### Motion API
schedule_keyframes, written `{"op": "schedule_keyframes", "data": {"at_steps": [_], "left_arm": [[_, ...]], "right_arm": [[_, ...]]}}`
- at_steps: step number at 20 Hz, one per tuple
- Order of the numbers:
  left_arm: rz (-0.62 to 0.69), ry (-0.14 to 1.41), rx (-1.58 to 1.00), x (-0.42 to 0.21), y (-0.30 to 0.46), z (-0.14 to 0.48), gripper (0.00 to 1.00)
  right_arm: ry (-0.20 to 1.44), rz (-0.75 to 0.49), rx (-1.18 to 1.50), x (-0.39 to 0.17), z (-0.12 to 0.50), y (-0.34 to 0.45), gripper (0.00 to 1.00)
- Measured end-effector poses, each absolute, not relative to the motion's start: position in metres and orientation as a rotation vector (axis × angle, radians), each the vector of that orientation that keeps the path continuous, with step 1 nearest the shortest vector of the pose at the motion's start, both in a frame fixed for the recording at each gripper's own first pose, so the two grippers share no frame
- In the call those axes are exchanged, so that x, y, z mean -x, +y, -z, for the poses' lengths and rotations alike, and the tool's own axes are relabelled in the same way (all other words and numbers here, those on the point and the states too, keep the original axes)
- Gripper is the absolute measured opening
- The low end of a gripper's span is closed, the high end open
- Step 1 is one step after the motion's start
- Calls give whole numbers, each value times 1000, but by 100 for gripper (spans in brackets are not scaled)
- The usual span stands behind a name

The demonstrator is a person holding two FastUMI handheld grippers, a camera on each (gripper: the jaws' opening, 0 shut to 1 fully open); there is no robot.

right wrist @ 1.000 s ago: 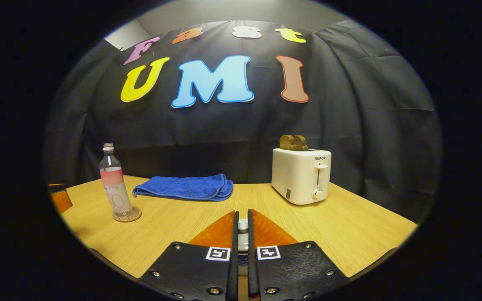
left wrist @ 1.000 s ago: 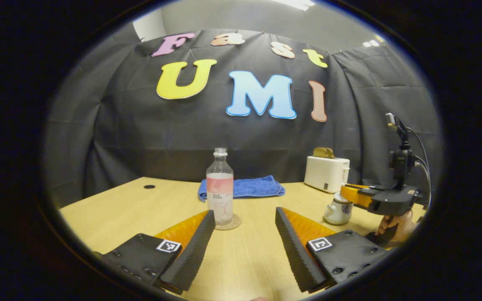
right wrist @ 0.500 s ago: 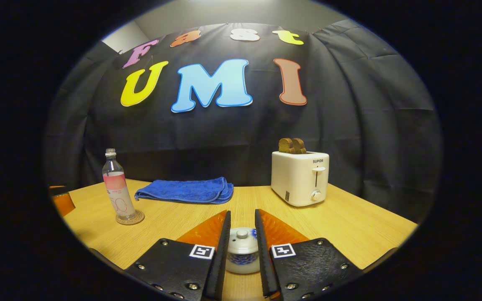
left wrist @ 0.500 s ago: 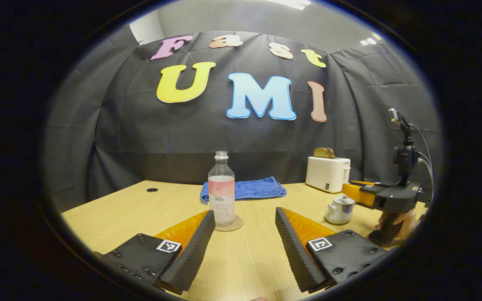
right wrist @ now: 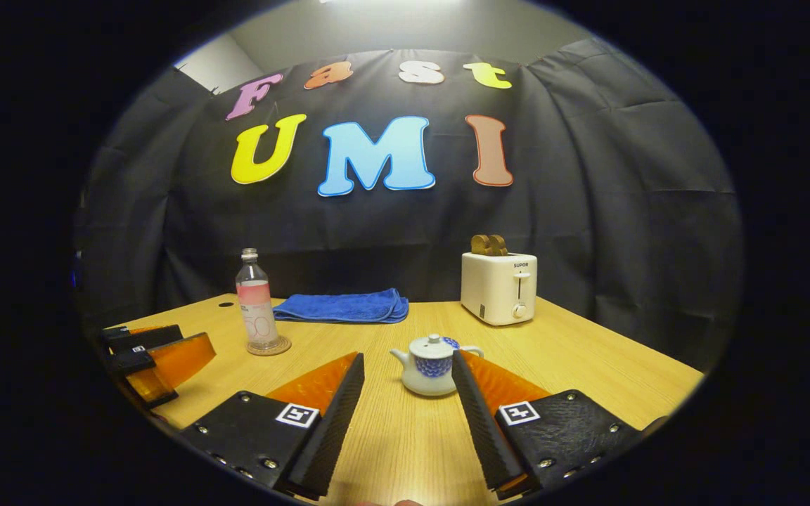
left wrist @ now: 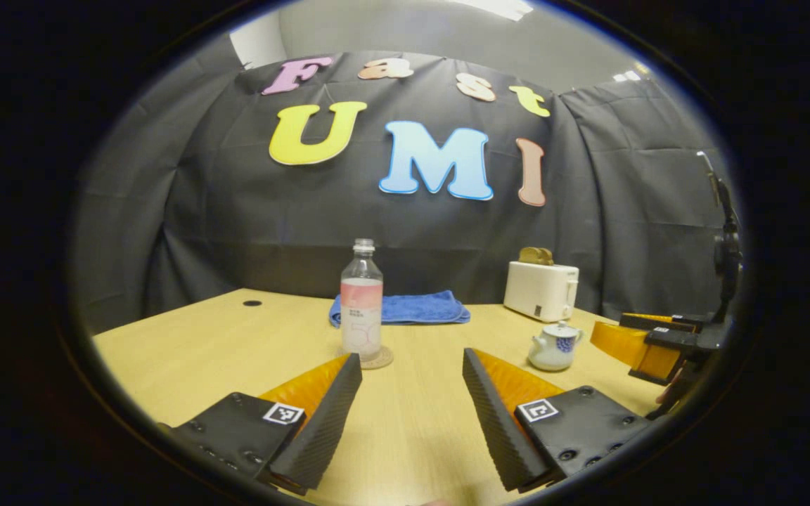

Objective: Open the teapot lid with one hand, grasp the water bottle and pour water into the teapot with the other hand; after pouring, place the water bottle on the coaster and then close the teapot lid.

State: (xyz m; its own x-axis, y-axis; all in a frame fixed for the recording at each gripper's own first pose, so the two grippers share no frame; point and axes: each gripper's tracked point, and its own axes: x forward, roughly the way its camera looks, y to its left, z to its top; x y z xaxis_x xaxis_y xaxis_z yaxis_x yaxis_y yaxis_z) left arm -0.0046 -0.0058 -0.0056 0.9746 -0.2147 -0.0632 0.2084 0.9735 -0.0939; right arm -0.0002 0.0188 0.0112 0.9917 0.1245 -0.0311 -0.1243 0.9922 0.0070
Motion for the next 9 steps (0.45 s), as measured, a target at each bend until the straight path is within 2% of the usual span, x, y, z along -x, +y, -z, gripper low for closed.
{"op": "schedule_keyframes", "data": {"at_steps": [2, 4, 9], "left_arm": [[200, 33, 79, 14, -11, -2, 100], [171, -3, 40, 23, -16, -7, 99], [155, -4, -8, 30, -37, -5, 100]], "right_arm": [[23, -135, -2, 10, -7, 27, 79], [45, -146, 0, 13, 6, 33, 84], [-2, -137, 14, 19, 0, 35, 86]]}}
